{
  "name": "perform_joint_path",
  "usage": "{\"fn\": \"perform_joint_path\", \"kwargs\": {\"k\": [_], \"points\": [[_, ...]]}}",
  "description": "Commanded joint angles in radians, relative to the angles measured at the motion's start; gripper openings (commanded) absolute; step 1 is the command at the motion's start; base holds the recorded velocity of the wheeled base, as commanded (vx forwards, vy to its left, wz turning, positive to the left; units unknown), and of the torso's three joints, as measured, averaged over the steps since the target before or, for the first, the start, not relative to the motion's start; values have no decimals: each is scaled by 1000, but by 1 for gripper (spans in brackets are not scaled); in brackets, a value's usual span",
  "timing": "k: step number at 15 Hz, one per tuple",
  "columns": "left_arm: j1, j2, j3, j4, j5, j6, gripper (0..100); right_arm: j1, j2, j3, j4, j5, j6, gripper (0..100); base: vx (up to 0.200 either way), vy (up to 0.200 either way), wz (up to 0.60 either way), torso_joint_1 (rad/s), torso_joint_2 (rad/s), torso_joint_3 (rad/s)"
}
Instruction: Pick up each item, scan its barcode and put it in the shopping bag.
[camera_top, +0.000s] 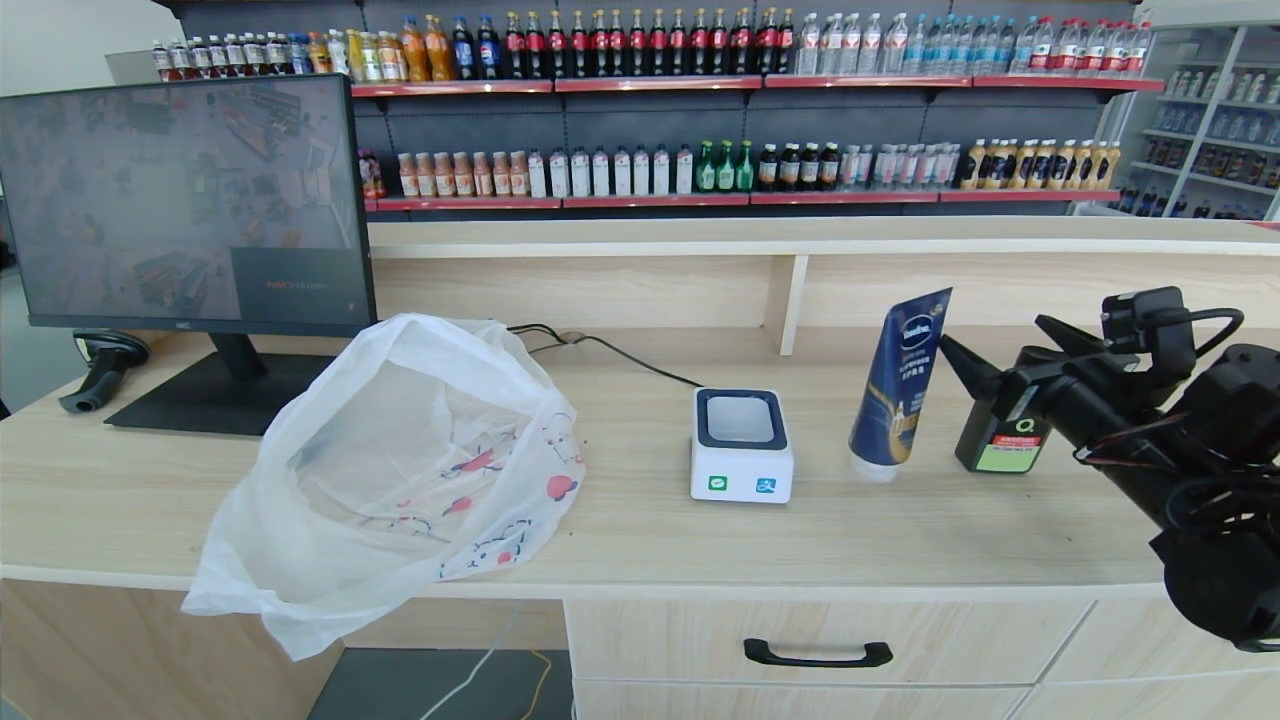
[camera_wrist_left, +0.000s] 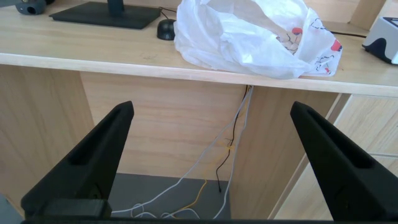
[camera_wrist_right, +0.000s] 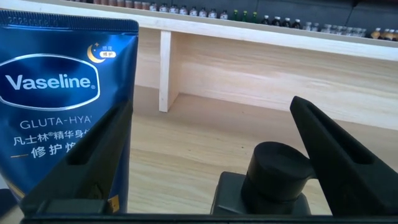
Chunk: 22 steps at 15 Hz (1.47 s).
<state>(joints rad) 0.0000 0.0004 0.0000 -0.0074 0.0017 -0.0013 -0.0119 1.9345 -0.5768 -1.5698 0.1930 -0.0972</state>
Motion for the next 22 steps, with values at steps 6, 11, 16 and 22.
{"fn": "perform_joint_path", "kwargs": {"k": [6,11,16,22], "points": [[0,0,0,0,0,0,100,13,8,-6,-1,0,-1,100,0,0,0,0,0,0],[0,0,0,0,0,0,100,13,18,-6,-1,0,-1,100,0,0,0,0,0,0],[0,0,0,0,0,0,100,13,32,-5,-1,0,1,100,0,0,0,0,0,0],[0,0,0,0,0,0,100,20,43,-6,-1,0,4,100,0,0,0,0,0,0]]}}
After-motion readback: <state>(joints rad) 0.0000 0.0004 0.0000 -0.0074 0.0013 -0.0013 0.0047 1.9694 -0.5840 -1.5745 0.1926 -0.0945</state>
